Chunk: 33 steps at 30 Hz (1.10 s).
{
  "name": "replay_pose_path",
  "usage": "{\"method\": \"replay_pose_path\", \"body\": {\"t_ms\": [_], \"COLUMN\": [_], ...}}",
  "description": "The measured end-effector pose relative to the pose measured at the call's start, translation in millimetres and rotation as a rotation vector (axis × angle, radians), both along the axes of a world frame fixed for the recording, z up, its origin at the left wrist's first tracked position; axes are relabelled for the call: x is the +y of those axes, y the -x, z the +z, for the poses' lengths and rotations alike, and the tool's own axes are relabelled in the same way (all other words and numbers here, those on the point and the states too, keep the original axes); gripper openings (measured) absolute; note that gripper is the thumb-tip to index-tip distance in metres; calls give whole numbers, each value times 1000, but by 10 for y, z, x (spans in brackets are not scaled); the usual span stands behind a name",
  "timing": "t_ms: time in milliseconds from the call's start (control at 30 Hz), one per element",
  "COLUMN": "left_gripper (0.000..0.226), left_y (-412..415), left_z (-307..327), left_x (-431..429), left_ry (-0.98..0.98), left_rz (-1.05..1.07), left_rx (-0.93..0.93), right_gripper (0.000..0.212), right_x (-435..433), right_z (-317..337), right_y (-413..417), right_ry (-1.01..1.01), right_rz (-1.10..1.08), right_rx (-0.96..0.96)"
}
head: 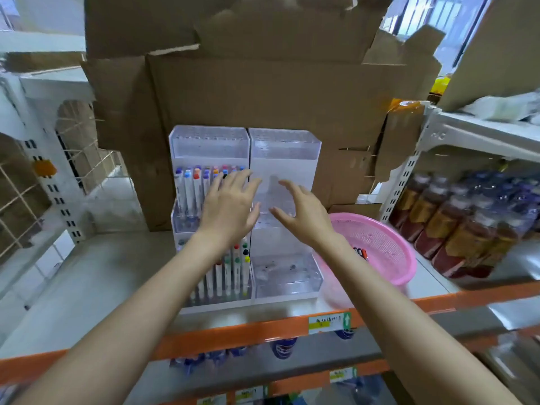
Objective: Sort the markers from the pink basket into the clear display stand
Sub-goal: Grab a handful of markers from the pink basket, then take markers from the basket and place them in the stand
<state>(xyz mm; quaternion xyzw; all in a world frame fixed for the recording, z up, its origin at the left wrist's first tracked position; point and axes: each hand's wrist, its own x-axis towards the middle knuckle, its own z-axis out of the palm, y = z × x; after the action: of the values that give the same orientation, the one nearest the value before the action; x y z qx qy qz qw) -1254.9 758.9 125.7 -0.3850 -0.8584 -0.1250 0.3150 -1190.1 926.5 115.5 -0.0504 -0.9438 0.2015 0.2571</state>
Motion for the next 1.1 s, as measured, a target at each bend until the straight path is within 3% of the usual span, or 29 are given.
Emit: {"method": "replay_pose_path", "body": {"t_ms": [133, 533, 833, 900, 1000, 1100], "left_gripper": [51, 48, 40, 36, 33, 43], "left_y": [-237, -819, -711, -649, -595, -582], "left_z": [-112, -565, -950, -993, -1064, -1116], "left_x": [404, 1773, 2279, 2324, 2408, 2471], "left_ry": [-6, 68, 497, 550, 606, 650], "left_rz": [-77, -315, -43, 23, 72, 73], "left_rx": [16, -167, -538, -628, -619, -653], "right_gripper": [62, 61, 62, 52, 32, 22], "right_x": [370, 1517, 1923, 1957, 1978, 1966], "right_z": [-128, -597, -976, -1022, -1086, -1132], "right_y": [-280, -979, -833, -742, -596, -509], "right_ry": [-13, 90, 59, 42, 52, 49], "right_rz": [-57, -200, -194, -206, -182, -150], "right_rx": [-27, -225, -580, -579, -597, -641]}}
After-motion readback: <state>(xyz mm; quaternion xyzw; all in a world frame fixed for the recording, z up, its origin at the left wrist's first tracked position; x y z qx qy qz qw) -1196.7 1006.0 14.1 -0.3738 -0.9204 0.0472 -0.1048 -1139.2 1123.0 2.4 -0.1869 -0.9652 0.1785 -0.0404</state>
